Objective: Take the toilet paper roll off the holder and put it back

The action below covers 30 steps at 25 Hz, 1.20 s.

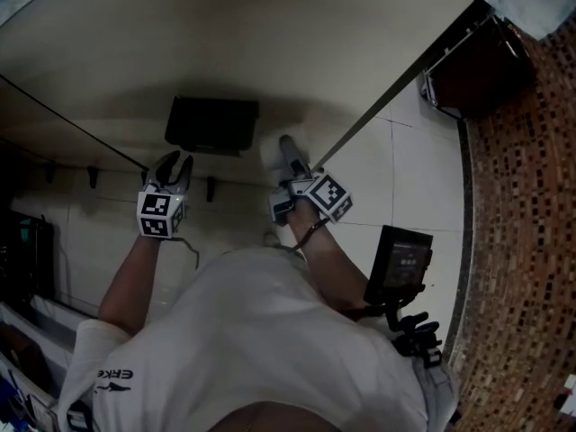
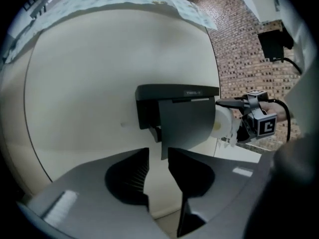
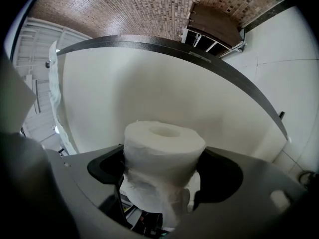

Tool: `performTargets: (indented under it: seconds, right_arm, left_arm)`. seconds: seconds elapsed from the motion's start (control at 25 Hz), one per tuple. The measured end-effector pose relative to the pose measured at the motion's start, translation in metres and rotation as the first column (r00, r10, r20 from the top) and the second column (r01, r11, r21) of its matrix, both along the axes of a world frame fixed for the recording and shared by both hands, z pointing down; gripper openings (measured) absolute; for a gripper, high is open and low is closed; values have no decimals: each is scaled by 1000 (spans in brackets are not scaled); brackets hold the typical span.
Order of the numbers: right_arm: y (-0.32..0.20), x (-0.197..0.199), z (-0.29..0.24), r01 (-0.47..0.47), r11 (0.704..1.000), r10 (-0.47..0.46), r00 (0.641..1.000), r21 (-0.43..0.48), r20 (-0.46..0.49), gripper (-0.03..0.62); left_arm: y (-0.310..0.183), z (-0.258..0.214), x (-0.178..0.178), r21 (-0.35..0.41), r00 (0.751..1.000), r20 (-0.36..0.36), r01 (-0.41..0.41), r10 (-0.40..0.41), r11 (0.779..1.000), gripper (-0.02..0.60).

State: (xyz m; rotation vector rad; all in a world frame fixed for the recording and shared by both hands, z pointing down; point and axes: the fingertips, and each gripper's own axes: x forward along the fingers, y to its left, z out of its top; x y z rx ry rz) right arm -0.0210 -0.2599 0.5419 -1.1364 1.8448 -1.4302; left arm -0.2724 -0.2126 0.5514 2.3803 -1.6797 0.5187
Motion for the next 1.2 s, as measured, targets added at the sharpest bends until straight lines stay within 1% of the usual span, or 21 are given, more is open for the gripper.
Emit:
performTargets:
  seconds: [0.12,0.24,0.28,0.36,0.52,0.6,0.64,0.96,1.2]
  right_arm:
    - [3,2,1,-3,1000,3,1000,0,-3,451]
    - [2,4,3,-3,1000,3,1000,-2,-9,451]
    - [1,4,4,-4,1000,4,1000,-4,-10,451]
    - [2,3,4,-11,1000,11,1000,-7,-9,451]
    - [3,0,5,-7,1000,7,1000,-13,-2,451]
    - [3,-1,5,0,1000,0,1000,-14,2,451]
    - [2,-2,6,3,1000,-3,1000,-13,4,451]
    - [3,-9,9,26,1000,-25,999,-14,29,451]
    - [4,-15,7,30,999,-30,998,-9,62,451]
  left_arm:
    - [0,10,10,-11,996,42,-77,77,997,147]
    - [-5,10,24,-7,988,61,-138,138,990,207]
    - [-7,11,27,-10,986,66,-152,152,988,213]
    - [-8,11,28,-12,985,70,-158,159,987,215]
    - [-5,5,23,-5,990,67,-128,128,992,199]
    - [-1,1,23,6,990,72,-122,121,993,152]
    - [1,-1,24,9,990,72,-121,120,993,144]
    - [18,-8,30,-18,984,85,-158,159,987,143]
    - [34,-10,24,-42,986,52,-157,159,987,135]
